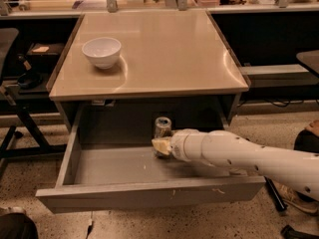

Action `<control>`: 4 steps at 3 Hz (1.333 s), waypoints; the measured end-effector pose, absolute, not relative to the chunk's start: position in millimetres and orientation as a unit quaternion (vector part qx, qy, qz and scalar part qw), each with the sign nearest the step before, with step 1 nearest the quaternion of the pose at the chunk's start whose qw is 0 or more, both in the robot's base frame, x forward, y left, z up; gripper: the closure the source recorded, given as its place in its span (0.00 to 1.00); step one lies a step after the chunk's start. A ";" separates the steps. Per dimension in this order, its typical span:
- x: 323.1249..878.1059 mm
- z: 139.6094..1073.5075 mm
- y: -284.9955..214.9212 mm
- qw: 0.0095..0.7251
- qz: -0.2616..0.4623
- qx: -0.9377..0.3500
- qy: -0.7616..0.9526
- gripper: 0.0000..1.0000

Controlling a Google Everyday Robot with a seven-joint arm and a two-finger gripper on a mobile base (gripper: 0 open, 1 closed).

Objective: Place redbull can into top drawer

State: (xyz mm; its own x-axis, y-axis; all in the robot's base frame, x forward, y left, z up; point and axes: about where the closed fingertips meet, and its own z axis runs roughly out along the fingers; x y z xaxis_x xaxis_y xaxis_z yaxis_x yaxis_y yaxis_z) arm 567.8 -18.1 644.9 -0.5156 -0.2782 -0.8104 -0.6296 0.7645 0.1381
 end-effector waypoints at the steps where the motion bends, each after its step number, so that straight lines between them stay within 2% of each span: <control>1: 573.5 646.3 -23.2 0.428 0.180 -0.272 0.843 1.00; 3: 565.2 624.9 -25.7 0.419 0.161 -0.259 0.855 1.00; 4: 563.4 623.7 -23.8 0.413 0.169 -0.251 0.859 0.81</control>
Offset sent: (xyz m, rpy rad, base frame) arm -0.0026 -0.0146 -0.0220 -0.1046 -0.0421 -0.0964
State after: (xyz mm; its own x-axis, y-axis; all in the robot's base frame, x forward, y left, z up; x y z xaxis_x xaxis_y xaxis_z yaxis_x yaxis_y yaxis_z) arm 563.4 -23.8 623.7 -0.5327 -0.2912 -0.7946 -0.5702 0.8173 0.0827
